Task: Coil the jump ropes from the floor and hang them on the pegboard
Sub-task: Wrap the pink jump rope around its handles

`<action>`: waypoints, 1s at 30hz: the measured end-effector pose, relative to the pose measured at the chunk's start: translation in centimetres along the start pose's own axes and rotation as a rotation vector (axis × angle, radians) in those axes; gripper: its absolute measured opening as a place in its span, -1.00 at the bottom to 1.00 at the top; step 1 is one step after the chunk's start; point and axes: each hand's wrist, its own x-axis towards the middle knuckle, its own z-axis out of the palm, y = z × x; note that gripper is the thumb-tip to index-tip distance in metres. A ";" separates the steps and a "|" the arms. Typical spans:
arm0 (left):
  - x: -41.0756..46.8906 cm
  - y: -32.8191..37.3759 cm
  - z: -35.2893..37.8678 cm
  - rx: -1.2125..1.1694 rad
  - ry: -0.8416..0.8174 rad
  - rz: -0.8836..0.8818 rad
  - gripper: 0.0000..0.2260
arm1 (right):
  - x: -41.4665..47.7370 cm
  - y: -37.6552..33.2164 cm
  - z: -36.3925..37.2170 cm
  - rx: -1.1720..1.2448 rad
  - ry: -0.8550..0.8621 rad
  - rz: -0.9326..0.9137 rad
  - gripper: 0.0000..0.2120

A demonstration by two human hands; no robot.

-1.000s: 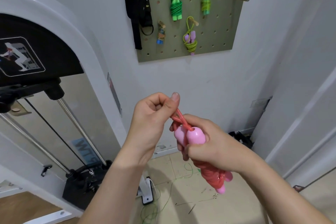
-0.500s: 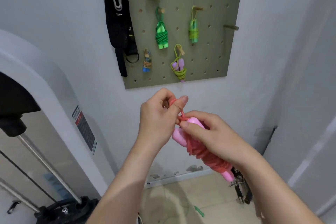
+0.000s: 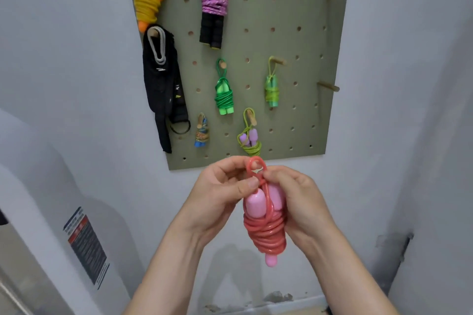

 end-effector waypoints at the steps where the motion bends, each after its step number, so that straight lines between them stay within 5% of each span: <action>1: 0.6 0.3 -0.7 0.020 -0.038 0.011 -0.64 | 0.8 0.1 0.4 0.045 0.004 0.015 -0.82; 7: 5.2 1.0 -3.8 0.127 -0.019 0.062 -0.63 | 4.5 0.2 2.8 0.182 0.052 -0.005 -0.82; 12: 7.9 0.8 -4.3 0.131 0.018 0.161 -0.58 | 6.5 -0.4 3.2 -0.193 0.143 -0.210 -0.82; 20: 13.7 1.1 -1.3 0.354 0.045 0.201 -0.75 | 10.9 -4.5 -1.1 -0.467 0.054 -0.277 -0.73; 30: 27.4 2.3 6.8 0.153 0.028 0.173 -0.88 | 21.2 -13.0 -6.6 -0.431 0.242 -0.500 -0.64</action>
